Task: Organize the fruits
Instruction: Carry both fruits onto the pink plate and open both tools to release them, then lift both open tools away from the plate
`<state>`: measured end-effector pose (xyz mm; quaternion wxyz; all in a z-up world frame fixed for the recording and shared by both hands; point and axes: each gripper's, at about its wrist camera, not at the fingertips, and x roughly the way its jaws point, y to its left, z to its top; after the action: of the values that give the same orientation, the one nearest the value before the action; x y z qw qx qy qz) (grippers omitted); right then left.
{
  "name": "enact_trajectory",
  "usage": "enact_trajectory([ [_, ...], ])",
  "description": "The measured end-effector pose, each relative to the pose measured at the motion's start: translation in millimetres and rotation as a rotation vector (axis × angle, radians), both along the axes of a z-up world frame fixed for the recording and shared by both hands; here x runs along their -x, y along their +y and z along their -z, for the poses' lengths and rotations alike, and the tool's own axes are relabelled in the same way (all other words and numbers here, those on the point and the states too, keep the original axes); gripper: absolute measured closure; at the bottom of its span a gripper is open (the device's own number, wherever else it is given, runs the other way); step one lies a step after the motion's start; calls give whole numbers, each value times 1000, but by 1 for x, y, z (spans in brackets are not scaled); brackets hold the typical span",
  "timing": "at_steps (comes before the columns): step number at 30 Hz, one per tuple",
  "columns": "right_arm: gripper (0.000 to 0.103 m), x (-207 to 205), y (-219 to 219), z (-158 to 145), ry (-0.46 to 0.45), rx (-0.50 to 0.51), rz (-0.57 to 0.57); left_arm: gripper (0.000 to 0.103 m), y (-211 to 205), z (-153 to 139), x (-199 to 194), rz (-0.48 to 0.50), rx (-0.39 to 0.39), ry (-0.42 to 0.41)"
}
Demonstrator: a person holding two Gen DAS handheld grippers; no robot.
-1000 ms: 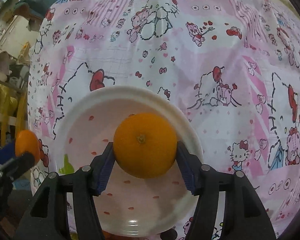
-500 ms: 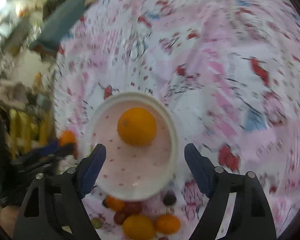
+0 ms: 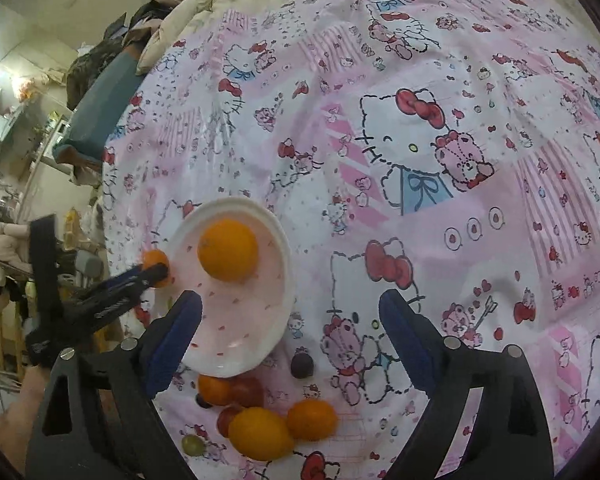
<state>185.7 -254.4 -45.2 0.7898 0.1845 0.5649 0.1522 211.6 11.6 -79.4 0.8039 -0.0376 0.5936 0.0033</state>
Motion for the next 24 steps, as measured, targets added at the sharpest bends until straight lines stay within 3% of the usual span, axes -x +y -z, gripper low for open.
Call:
enact_trajectory([
  [8, 11, -2, -2, -2, 0, -31, 4, 67, -22, 11, -15, 48, 25, 14],
  [17, 11, -3, -16, 0, 18, -60, 48, 65, -27, 33, -25, -6, 25, 56],
  [20, 11, -3, -16, 0, 18, -63, 48, 49, -29, 35, -23, -16, -12, 60],
  [22, 11, -3, -14, 0, 17, -58, 39, 43, -26, 35, -19, -26, 8, 60],
  [24, 11, -2, -11, 0, 17, -56, 17, 27, -22, 31, -17, -37, 15, 62],
])
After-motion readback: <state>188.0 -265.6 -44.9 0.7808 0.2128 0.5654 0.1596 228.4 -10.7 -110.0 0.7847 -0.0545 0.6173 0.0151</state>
